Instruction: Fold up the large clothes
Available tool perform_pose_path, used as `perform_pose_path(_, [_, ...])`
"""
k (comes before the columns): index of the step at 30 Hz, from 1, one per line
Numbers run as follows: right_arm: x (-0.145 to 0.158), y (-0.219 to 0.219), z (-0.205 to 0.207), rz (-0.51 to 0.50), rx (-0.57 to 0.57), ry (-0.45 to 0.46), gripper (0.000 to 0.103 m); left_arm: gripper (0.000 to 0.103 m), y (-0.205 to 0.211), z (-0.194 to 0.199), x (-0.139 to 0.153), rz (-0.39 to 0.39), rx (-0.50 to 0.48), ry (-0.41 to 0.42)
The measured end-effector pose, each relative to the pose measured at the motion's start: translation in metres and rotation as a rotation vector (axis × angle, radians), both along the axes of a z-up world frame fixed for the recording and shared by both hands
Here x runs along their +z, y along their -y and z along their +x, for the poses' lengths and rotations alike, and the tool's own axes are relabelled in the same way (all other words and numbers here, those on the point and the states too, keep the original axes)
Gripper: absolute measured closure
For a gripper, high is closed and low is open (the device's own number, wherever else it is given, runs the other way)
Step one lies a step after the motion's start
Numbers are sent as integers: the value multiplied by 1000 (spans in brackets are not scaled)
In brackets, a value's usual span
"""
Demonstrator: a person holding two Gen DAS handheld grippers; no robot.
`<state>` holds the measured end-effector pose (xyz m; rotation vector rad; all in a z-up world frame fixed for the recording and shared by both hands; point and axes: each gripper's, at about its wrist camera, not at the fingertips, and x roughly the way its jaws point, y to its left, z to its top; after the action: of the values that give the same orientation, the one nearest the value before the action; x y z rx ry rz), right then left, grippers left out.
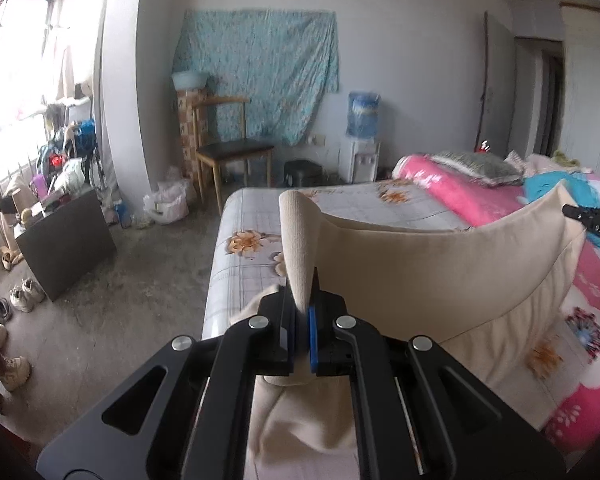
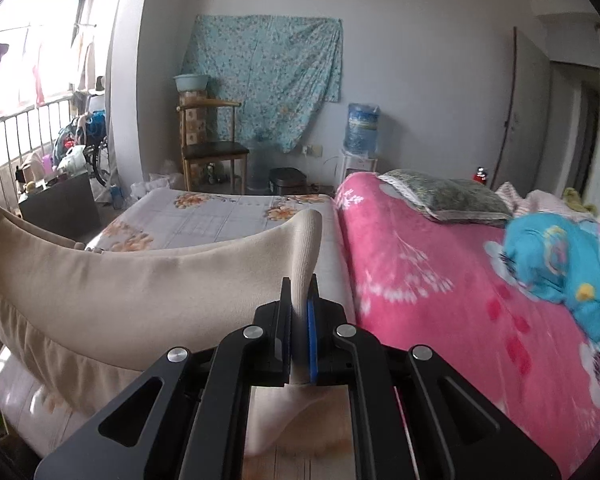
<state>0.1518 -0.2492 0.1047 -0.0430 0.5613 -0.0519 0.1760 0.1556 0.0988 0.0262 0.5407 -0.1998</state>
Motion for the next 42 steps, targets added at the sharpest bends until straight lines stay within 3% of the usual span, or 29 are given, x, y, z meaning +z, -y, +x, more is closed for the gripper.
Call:
perform_pose_path(5, [-49, 14, 100, 122, 7, -153, 97, 98, 2, 98, -49, 49, 23, -159])
perform_pose_path(8, [-86, 17, 137, 134, -4, -282, 92, 91, 1, 147, -102, 77, 51, -328])
perform_pose_path(9, [-97, 18, 145, 124, -22, -327, 89, 85, -3, 154, -113, 83, 74, -364])
perform_pose_path(10, [-108, 23, 151, 111, -53, -369, 81, 71, -9, 161, -125, 85, 106, -405])
perform_pose_path(11, [-111, 28, 151, 114, -66, -387, 76, 63, -17, 164, -129, 66, 146, -411])
perform_pose_path(12, [-111, 31, 147, 124, -69, -383, 76, 50, -23, 162, -128, 49, 176, -402])
perform_pose_path(15, [-90, 31, 121, 139, -25, -305, 71, 51, -39, 142, -109, -9, 205, -337])
perform_pose_path(18, [-77, 18, 89, 157, 88, -268, 69, 51, -32, 111, -91, -42, 115, -286])
perform_pose_path(22, [-84, 8, 51, 178, 180, -318, 69, 51, -21, 63, -97, -166, -59, -360])
perform_pose_path(24, [-102, 12, 30, 183, 172, -363, 72, 51, -14, 46, -116, -176, -72, -426])
perform_pose_path(26, [-127, 28, 21, 163, 89, -444, 74, 51, -13, 35, -145, -138, -43, -498])
perform_pose_path(28, [-142, 40, 14, 176, 44, -482, 84, 51, -19, 27, -151, -113, -19, -461])
perform_pose_path(29, [-138, 46, 6, 220, 36, -462, 85, 51, -24, 25, -149, -125, -10, -465])
perform_pose_path(31, [-120, 43, -8, 175, 9, -422, 86, 53, -31, 21, -140, -146, 9, -454])
perform_pose_path(34, [-110, 28, -27, 144, 54, -385, 86, 53, -34, 5, -124, -132, 4, -393])
perform_pose_path(37, [-124, 16, -33, 20, -1, -438, 86, 53, -30, 0, -116, -103, 12, -373])
perform_pose_path(39, [-117, 2, -36, -11, -2, -411, 86, 53, -17, -6, -108, -93, -5, -341])
perform_pose_path(42, [-100, -35, -35, 47, 117, -331, 73, 53, 15, -11, -99, -117, -100, -296])
